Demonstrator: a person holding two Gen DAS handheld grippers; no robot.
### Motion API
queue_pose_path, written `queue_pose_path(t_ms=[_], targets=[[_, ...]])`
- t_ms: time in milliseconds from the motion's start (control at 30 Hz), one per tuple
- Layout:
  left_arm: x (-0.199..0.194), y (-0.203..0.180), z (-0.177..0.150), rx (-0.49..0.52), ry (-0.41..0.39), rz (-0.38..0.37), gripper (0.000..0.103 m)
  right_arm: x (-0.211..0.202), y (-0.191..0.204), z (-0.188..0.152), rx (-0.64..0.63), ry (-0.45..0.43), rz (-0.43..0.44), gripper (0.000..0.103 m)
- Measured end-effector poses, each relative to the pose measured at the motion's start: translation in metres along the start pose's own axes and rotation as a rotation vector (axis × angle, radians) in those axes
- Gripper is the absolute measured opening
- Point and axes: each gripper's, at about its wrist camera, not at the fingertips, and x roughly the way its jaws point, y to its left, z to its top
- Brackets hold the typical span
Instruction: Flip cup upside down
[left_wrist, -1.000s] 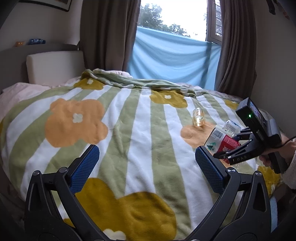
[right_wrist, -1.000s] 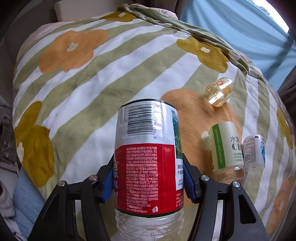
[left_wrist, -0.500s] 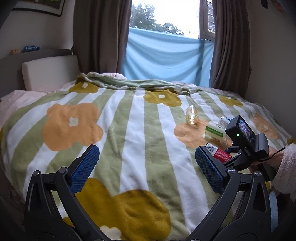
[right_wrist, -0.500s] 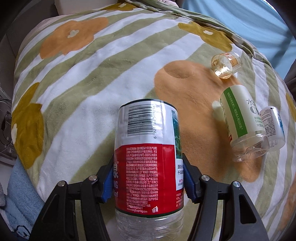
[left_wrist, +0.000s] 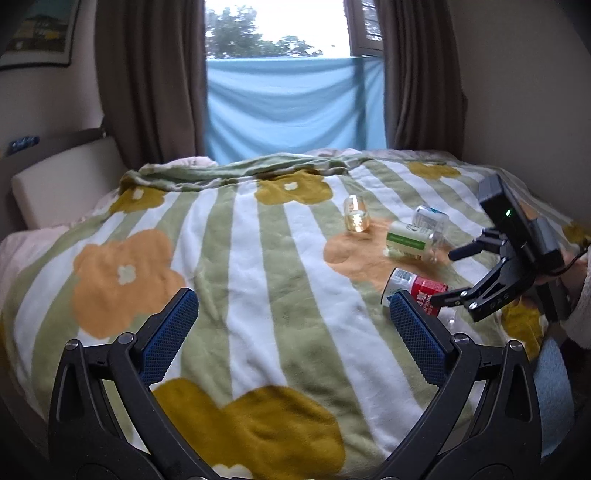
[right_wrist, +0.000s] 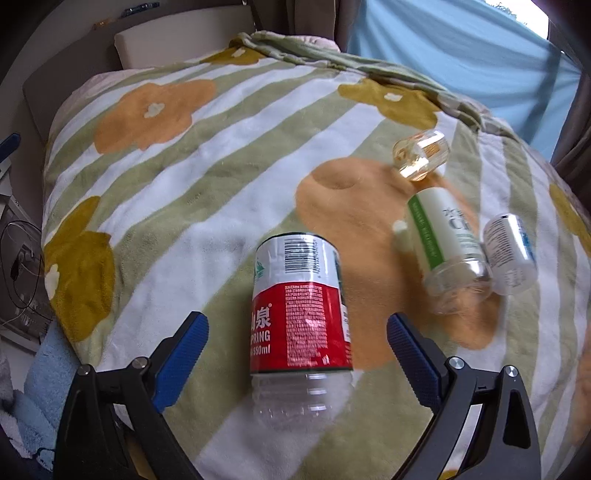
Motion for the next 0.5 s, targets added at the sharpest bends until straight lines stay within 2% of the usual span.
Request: queue_pose_path(t_ms=[100, 200, 333, 400, 500], targets=[[0.016, -0.025, 0.015, 0.159, 0.009, -0.077, 0.103, -0.04, -0.006, -0.012, 0.046, -0.085, 0.035, 0.097], [0.045, -0.067, 0.024, 0.433, 0.033, -0.143, 0.103, -0.074, -0.011, -0.028, 0.089, -0.173, 0.052, 0.097], [0.098, -0.13, 0.013, 0.81, 0.153, -0.243, 0.103, -0.106, -0.017, -0.054, 0.152, -0.263, 0.065, 0.097], [0.122, -0.153, 0.005, 0.934, 0.238, -0.32, 0.103, -0.116, -0.023, -0.067, 0.188, -0.282, 0.075, 0.097], [0.144, -0.181, 0.001, 1.094, 0.298, -0.393, 0.103, -0.124, -0.036, -0.083, 0.231, -0.294, 0.065, 0.097]])
